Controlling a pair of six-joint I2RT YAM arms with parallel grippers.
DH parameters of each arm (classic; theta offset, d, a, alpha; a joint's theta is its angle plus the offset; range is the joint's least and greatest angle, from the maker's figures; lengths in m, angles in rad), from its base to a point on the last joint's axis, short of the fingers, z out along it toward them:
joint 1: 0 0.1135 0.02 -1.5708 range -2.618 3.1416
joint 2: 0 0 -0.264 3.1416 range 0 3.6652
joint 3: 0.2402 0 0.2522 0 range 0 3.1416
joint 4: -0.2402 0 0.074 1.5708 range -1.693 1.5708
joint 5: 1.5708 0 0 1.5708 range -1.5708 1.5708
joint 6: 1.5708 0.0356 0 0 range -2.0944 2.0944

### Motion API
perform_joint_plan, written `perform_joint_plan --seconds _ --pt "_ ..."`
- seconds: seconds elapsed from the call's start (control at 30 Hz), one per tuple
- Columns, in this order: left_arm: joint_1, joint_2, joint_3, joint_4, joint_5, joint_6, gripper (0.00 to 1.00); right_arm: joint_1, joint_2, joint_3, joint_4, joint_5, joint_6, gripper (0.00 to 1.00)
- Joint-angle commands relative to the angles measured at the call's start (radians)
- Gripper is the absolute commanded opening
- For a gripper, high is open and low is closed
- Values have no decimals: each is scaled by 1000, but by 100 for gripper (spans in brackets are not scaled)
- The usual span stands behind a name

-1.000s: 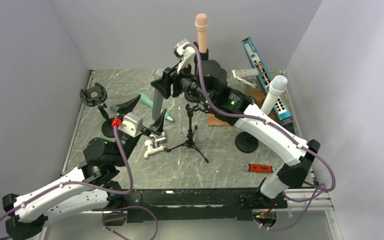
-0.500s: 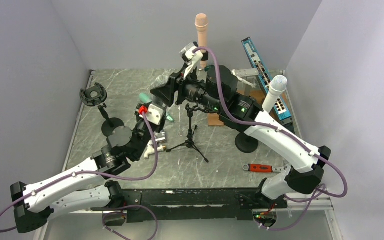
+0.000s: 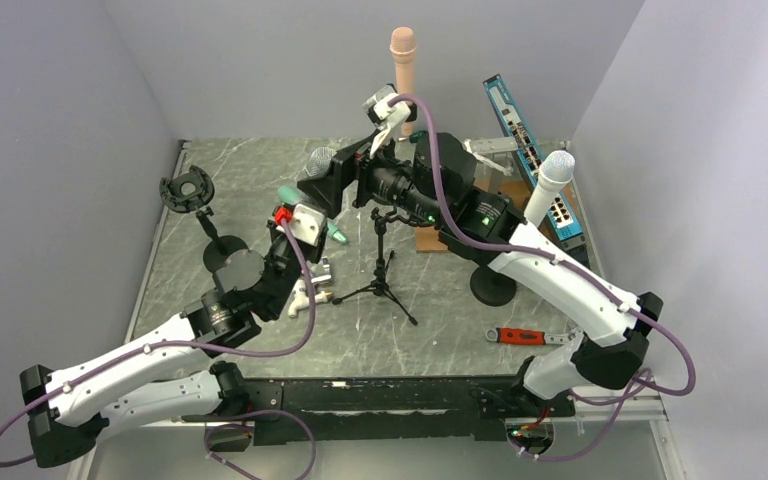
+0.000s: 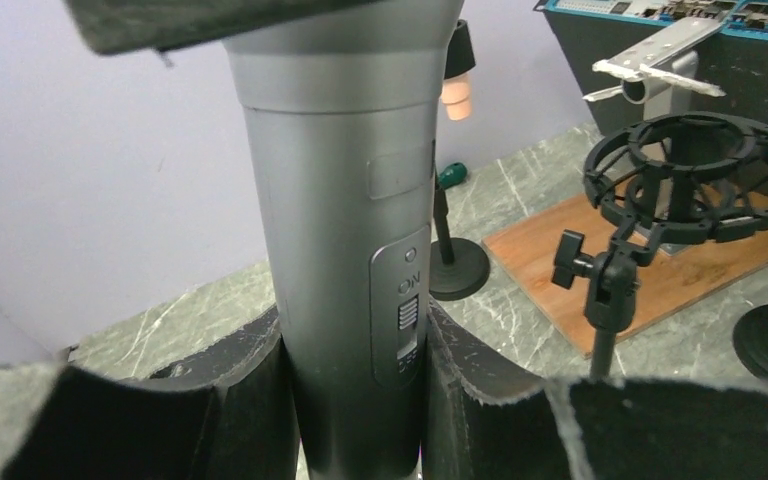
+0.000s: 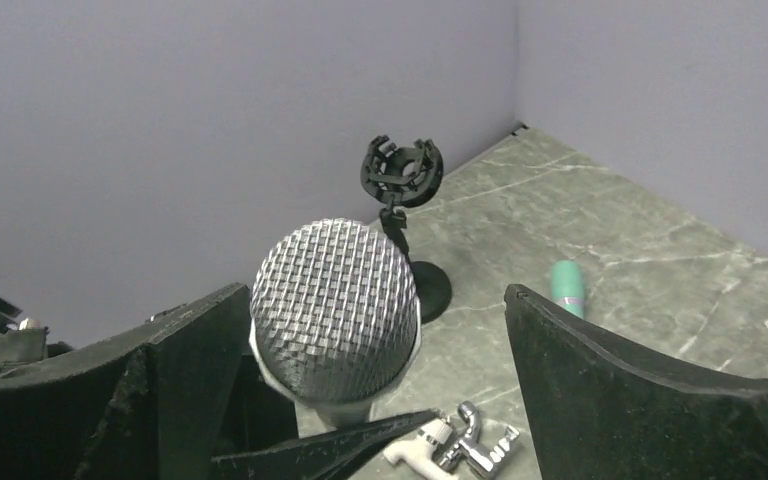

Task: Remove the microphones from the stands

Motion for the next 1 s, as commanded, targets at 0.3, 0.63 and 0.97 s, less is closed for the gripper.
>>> perform_joint_plan --seconds 0.3,0.63,0.97 --pt "391 124 106 -178 177 -560 0 2 -301 -182 142 288 -36 100" --pt "726 334 77 -256 412 -1109 0 3 -393 -280 153 333 -40 100" --pt "820 666 296 -678 423 -1456 0 3 -359 -285 146 300 -19 100"
